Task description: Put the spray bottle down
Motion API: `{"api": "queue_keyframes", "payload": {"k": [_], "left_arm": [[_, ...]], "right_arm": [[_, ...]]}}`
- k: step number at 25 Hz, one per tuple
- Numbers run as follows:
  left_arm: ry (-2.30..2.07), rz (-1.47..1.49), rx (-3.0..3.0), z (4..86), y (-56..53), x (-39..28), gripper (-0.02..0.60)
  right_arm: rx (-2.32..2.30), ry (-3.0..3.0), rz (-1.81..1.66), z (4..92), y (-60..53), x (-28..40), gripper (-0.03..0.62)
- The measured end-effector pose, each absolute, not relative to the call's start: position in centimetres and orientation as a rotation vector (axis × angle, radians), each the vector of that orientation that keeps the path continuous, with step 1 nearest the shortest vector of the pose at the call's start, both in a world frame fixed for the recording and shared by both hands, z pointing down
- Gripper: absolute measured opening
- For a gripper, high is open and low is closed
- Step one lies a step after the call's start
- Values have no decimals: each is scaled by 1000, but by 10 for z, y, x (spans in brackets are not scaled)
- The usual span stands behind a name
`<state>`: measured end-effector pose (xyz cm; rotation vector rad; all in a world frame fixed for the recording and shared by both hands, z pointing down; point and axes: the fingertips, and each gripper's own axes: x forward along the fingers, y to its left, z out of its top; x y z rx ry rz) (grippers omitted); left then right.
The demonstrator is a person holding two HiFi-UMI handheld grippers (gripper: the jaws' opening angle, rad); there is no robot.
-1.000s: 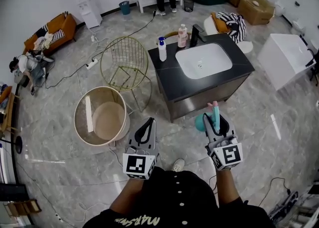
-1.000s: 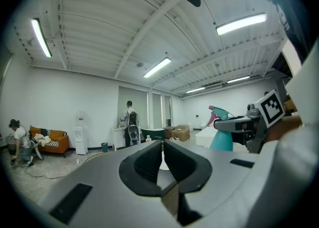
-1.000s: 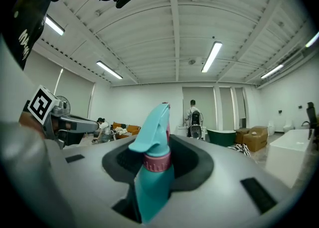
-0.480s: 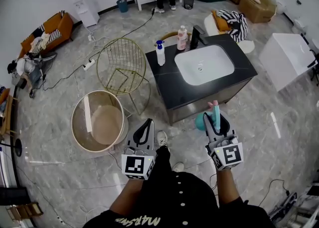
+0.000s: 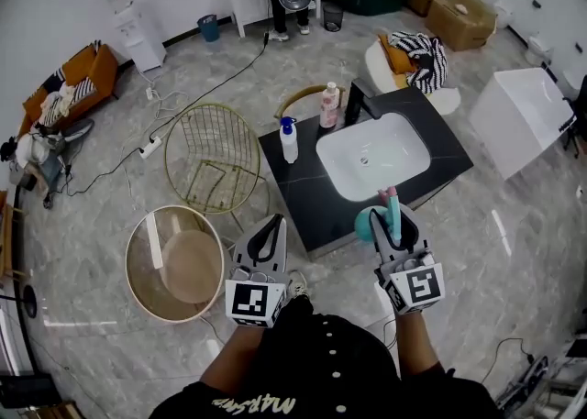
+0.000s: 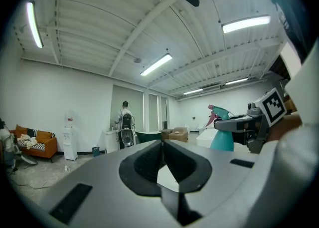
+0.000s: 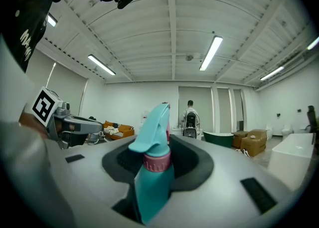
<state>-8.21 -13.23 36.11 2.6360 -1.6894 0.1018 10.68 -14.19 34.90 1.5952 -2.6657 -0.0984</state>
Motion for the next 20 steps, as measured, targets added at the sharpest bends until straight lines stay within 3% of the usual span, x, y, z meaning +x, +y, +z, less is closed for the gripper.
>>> {"api": "queue_keyframes", "payload": {"k": [20], "left_arm": [[-1600, 117, 2639, 374, -240, -111, 21]], "right_arm": [[1523, -2661, -49, 358, -261, 51, 132]]}}
